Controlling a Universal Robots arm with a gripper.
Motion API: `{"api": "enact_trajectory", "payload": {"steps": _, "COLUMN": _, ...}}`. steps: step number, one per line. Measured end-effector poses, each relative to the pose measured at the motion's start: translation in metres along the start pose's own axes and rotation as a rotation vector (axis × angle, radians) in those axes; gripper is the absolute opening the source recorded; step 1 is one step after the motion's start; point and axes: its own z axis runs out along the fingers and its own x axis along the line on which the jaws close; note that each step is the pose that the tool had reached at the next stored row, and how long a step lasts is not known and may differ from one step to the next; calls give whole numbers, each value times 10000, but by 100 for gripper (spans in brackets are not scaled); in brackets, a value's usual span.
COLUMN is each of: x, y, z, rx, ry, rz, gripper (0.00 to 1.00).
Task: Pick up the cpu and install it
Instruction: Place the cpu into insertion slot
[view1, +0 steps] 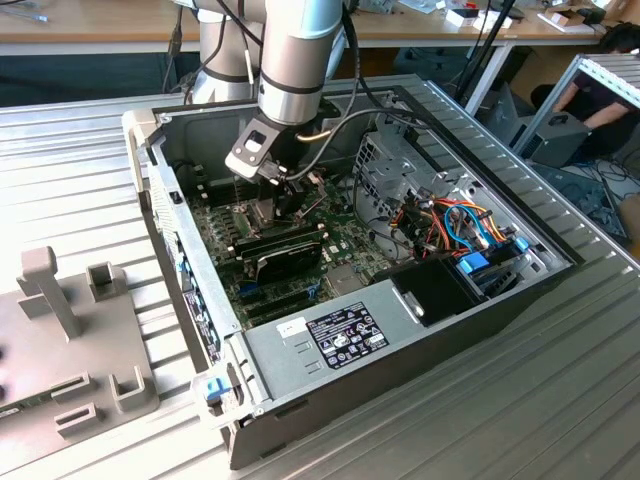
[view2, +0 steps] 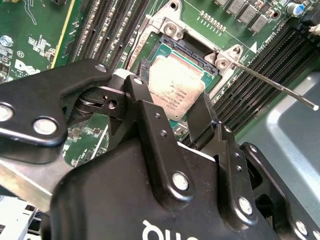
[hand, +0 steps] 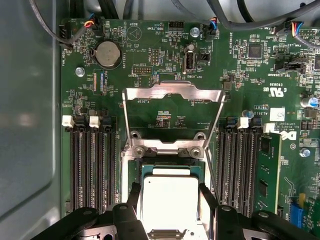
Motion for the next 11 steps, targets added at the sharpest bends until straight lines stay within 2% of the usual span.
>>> {"api": "enact_trajectory", "payload": {"steps": 7, "x": 1, "y": -9, "z": 11, "rx": -1, "ry": 2, "rz": -7, "gripper": 55}}
{"api": "enact_trajectory", "payload": {"steps": 11, "x": 2, "y": -10, "z": 39, "rx": -2, "ry": -1, "rz": -53, "gripper": 55}}
